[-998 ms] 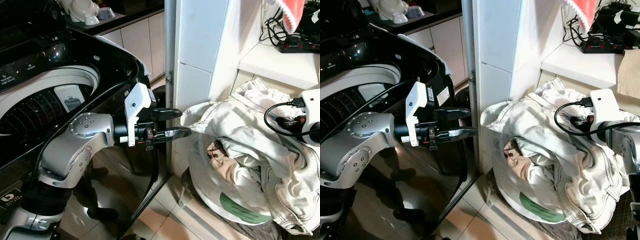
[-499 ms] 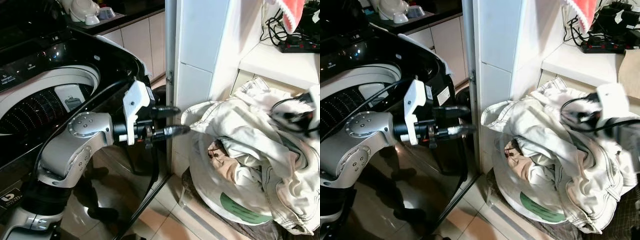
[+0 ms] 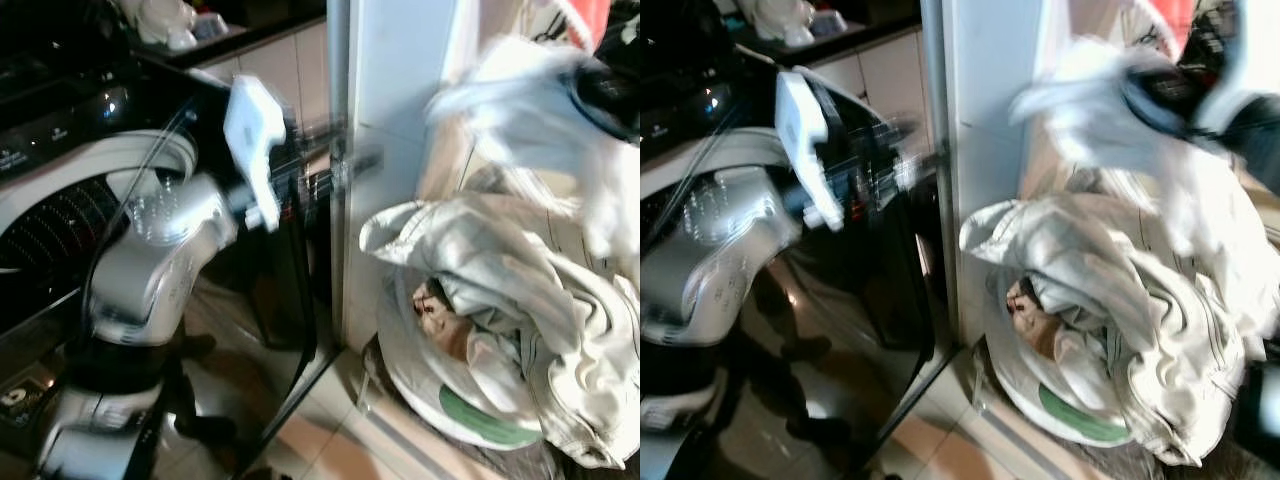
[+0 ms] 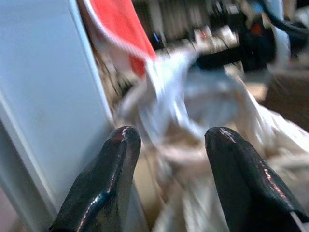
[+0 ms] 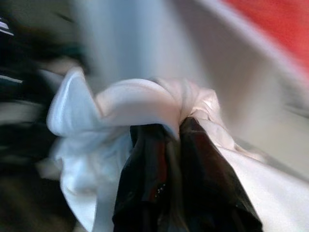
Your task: Clothes washing
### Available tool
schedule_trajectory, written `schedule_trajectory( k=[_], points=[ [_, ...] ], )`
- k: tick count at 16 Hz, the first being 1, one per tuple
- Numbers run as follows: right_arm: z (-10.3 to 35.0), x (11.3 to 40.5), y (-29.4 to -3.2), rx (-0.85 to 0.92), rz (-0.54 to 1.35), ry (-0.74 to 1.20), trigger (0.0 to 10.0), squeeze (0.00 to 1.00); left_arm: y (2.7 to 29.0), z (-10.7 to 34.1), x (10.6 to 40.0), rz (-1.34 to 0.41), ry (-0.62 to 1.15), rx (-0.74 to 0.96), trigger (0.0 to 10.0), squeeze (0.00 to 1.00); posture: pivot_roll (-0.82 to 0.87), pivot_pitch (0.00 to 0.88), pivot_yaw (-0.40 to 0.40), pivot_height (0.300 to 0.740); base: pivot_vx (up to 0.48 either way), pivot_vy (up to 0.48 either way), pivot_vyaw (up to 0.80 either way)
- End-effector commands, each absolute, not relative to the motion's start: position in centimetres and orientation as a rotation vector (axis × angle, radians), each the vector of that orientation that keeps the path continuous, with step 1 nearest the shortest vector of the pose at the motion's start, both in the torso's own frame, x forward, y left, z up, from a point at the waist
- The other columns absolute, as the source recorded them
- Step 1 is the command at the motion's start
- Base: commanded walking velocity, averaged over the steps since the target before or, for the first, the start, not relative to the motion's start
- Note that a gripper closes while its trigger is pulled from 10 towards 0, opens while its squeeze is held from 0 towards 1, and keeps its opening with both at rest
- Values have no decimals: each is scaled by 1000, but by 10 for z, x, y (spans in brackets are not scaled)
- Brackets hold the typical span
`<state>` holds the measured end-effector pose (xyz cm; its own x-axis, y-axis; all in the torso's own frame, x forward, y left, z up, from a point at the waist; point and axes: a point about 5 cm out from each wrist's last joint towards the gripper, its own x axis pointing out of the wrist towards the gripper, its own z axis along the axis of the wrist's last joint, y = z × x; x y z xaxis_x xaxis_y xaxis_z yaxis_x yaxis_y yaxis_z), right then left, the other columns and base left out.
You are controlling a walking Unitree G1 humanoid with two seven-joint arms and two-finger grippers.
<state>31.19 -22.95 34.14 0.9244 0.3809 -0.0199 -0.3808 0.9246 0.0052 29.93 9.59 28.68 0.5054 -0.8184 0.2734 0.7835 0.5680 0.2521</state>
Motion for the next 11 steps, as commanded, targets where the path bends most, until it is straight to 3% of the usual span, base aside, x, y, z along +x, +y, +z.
schedule_trajectory(
  k=[1, 6, 7, 11],
  points=[
    [355, 306, -209, 51, 513, -38, 0, 0, 98, 299, 301, -911, -453, 95, 10000, 1000, -105, 0, 51, 740, 0, 0, 0],
    [340, 309, -160, 140, 714, 15, 0, 0, 77, 324, 293, -897, -641, 133, 10000, 1000, -96, 0, 36, 740, 0, 0, 0],
    [337, 308, -148, 179, 762, 29, 0, 0, 71, 324, 291, -908, -667, 131, 10000, 0, -95, 0, 36, 740, 0, 0, 0],
    [334, 302, -133, 242, 844, 46, 0, 0, 56, 305, 289, -986, -621, 137, 10000, 0, -98, 0, 44, 740, 0, 0, 0]
  ],
)
